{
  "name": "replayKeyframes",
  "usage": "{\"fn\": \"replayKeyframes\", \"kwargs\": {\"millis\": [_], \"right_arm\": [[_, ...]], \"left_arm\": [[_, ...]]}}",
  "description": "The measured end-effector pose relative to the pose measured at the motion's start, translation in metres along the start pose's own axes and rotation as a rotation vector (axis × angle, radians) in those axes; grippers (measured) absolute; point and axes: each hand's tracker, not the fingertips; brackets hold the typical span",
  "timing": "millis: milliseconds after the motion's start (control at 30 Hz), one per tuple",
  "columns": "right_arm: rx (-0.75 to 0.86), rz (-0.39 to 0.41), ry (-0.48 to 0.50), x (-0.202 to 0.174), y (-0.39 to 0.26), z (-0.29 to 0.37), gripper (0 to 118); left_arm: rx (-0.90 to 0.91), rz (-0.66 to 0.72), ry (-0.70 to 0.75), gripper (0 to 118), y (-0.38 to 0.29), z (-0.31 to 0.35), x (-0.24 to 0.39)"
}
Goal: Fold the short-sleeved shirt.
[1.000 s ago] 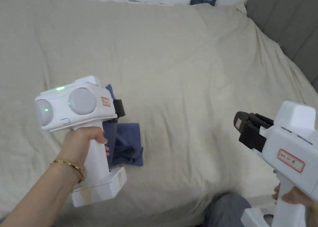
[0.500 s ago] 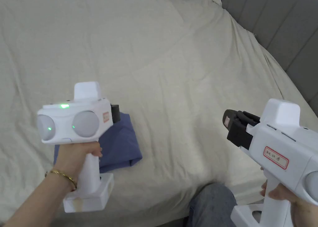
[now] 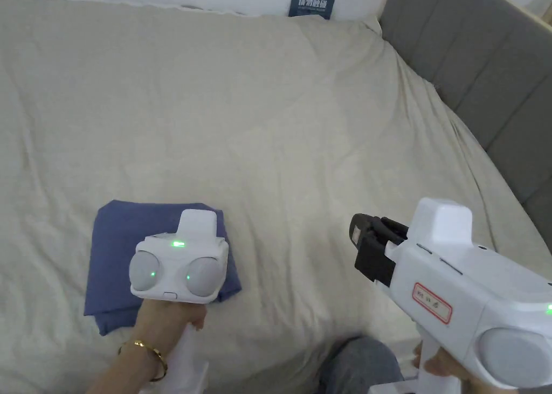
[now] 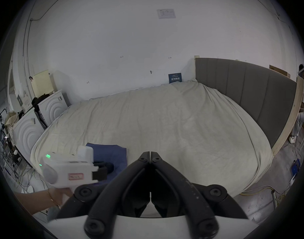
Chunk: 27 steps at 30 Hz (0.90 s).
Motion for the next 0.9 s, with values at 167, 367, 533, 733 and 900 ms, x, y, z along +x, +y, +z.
{"fn": "replayKeyframes", "kwargs": {"millis": [167, 367, 533, 733, 900], "right_arm": [[0.013, 0.047, 0.049, -0.031, 0.010, -0.018, 2], [0.018, 0.168, 0.141, -0.103, 0.012, -0.074, 2], [-0.097, 0.192, 0.144, -0.161, -0.021, -0.155, 2], [-0.256, 0.263, 0.067, -0.192, -0.073, -0.225, 2], [-0.242, 0.277, 0.046, -0.199, -0.088, -0.227, 2]], "left_arm": [[0.348, -0.042, 0.131, 2, 0.010, 0.076, -0.034], [0.564, 0.037, 0.313, 2, 0.001, 0.140, -0.085], [0.581, 0.010, 0.412, 2, -0.012, 0.157, -0.104], [0.540, 0.061, 0.439, 2, -0.016, 0.149, -0.124], [0.477, 0.082, 0.334, 29, -0.009, 0.131, -0.137]]}}
